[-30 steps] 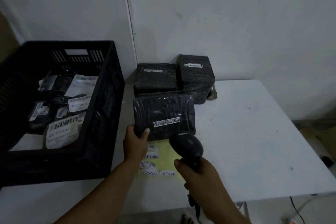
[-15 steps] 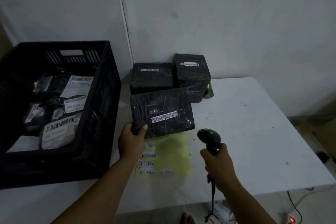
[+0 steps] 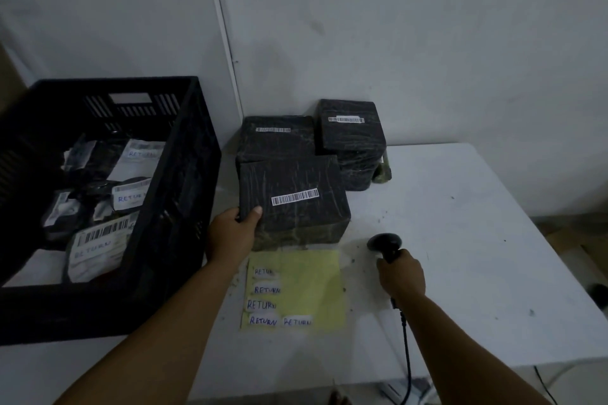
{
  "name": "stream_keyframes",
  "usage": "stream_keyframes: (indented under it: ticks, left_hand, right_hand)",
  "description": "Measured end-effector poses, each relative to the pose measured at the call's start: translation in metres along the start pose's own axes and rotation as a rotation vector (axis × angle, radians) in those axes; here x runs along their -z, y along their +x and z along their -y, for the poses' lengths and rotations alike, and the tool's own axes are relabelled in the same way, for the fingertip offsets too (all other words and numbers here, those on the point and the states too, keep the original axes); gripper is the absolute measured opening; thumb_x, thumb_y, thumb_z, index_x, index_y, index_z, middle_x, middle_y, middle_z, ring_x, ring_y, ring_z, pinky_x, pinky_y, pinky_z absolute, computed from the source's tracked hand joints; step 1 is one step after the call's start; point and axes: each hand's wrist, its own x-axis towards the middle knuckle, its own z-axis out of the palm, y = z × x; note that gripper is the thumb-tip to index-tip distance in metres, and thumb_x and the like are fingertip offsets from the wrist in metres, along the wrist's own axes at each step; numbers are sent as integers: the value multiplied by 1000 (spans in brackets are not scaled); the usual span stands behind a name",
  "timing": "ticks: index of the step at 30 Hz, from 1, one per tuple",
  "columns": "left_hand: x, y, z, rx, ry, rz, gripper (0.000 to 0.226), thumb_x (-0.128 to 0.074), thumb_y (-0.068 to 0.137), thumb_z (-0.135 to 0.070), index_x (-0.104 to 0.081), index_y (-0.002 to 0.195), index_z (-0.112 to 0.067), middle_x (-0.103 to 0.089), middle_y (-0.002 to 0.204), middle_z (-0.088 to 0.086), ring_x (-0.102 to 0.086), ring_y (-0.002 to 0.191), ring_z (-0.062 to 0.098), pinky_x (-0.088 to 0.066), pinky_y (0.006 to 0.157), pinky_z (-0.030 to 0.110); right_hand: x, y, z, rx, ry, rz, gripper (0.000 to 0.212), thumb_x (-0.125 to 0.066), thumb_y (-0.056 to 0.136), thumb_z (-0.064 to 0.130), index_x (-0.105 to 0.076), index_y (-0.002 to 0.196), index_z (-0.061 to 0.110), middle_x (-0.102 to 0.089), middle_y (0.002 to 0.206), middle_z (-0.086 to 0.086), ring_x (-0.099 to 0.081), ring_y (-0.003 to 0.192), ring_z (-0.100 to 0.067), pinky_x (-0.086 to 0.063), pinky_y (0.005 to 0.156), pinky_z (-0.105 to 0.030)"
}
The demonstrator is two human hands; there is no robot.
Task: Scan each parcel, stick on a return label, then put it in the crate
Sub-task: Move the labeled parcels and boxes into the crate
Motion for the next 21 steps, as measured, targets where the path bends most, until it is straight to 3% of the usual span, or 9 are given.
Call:
stream_keyframes:
  ticks: [3,10,12,14,17,21]
  left_hand:
    - [-1,11,-7,12,20,14,35,-67,88,-50,-62,63,-27,-64,66,-3,-62,63,17,-44,52,24]
    - [-6,22,-9,17,17,-29,40,-64,88,-54,-63,65,-22,-65,66,0,-64,64,21,-51,58,30]
    - [-7,21,-3,15,-2,-16,42,-60,89,-59,-68,76,-20,-67,74,-1,-65,71,21,-53,63,30]
    - [-7,18,4,18,-14,-17,49,-56,90,-63,-71,102,-18,-71,94,0,-67,86,22,-58,76,38]
    - [-6,6,18,66,-63,-107,61,-53,94,-59,-58,131,-11,-66,119,8,-62,102,22,-51,87,37]
    - [-6,-23,43,62,-182,-202,48,-47,100,-49,-52,130,-12,-61,112,3,-59,98,19,-43,73,25]
  right_hand:
    - [-3,7,3,3,-38,23,32,-60,96,30,-59,119,8,-60,93,-7,-52,66,-12,-36,51,-24]
    - [-8,11,3,3,-83,16,37,-61,95,36,-58,121,9,-62,104,-11,-60,81,-24,-51,67,-34]
    - [-8,10,2,-2,-89,19,43,-63,94,37,-56,126,9,-62,107,-11,-61,85,-25,-55,73,-38]
    - [-8,8,1,-19,-54,14,59,-67,91,42,-49,138,10,-59,120,-14,-62,101,-31,-56,85,-44]
    - [-10,-4,0,-24,-49,-132,89,-71,83,57,-32,151,14,-44,142,-20,-45,128,-41,-43,101,-56]
    - [-22,-33,-1,137,-48,-416,81,-66,83,63,-37,145,19,-42,143,-17,-36,130,-38,-33,105,-57]
